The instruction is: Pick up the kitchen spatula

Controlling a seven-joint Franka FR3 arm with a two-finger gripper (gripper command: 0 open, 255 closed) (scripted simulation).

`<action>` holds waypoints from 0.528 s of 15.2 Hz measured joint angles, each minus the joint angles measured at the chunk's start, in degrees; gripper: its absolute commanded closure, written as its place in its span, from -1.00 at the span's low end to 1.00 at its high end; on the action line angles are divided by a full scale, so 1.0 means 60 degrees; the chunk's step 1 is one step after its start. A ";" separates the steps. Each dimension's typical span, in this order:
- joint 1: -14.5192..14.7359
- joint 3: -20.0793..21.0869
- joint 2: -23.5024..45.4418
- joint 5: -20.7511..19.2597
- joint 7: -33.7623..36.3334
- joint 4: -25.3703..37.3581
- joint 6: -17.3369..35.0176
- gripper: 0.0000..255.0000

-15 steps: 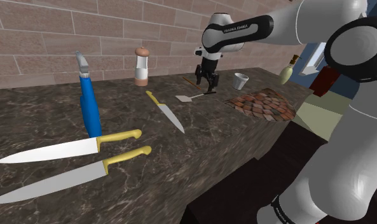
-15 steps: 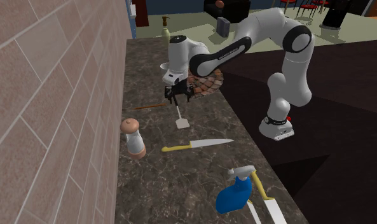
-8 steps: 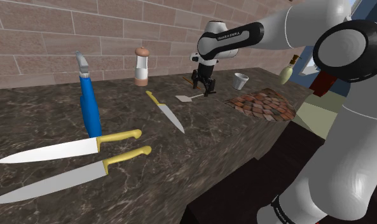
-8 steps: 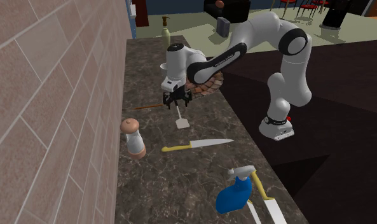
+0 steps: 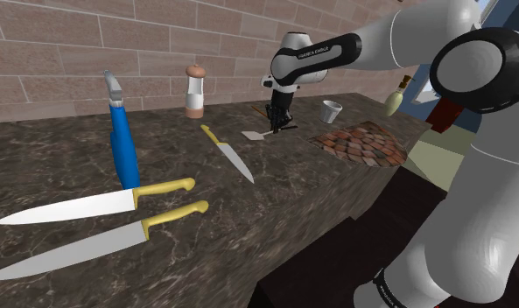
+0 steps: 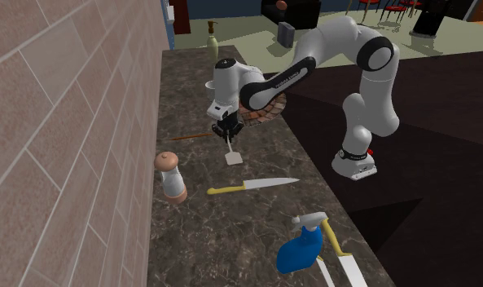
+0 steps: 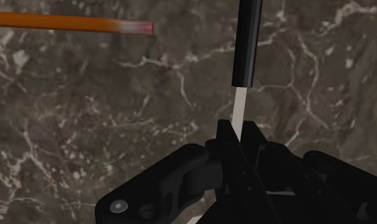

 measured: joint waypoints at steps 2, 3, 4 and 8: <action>0.0000 0.0000 0.0000 0.0000 0.0000 0.0000 0.0001 1.00; 0.0000 0.0000 0.0000 0.0000 0.0000 0.0000 0.0001 1.00; 0.0000 -0.0001 -0.0008 -0.0002 -0.0001 -0.0006 -0.0001 1.00; 0.0004 -0.0011 -0.0134 -0.0032 -0.0005 0.0213 -0.0339 1.00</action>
